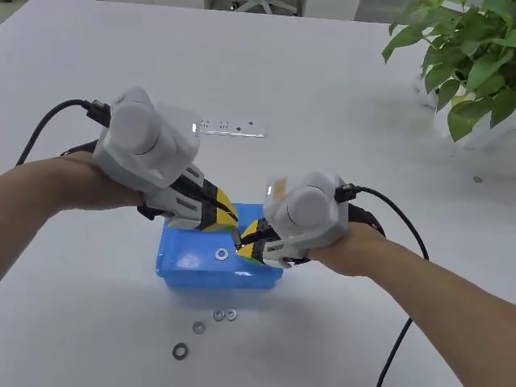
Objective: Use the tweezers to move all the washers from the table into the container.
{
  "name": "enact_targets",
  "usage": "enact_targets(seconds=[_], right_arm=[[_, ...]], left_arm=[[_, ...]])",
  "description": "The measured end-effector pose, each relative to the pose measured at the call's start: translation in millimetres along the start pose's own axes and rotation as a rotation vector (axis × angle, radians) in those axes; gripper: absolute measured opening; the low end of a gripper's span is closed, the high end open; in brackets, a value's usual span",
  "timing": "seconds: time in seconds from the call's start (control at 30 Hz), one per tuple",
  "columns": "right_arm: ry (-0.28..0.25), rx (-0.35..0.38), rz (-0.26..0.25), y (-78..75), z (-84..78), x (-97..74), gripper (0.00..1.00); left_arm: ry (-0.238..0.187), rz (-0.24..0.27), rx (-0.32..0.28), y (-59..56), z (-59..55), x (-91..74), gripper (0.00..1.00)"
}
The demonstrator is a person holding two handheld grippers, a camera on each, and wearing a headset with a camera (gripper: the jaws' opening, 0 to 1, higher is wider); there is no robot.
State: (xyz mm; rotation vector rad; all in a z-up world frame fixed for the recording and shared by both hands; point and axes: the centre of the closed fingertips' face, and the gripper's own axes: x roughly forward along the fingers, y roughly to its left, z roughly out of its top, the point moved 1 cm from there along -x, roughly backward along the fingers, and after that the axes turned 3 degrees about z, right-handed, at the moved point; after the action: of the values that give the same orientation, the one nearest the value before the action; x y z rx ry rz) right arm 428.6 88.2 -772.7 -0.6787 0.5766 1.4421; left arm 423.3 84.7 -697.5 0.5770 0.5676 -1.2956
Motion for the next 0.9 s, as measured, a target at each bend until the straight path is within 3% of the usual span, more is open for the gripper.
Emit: enact_targets(seconds=[0.37, 0.9], right_arm=[[0.002, -0.009, 0.007, 0.2, -3.4, 7.1, 0.09], [-0.003, -0.002, 0.005, 0.7, -4.3, 5.3, 0.09]], left_arm=[[0.013, -0.006, -0.007, -0.6, -7.2, 3.0, 0.06], [0.002, -0.009, -0.014, -0.5, -5.1, 4.6, 0.06]])
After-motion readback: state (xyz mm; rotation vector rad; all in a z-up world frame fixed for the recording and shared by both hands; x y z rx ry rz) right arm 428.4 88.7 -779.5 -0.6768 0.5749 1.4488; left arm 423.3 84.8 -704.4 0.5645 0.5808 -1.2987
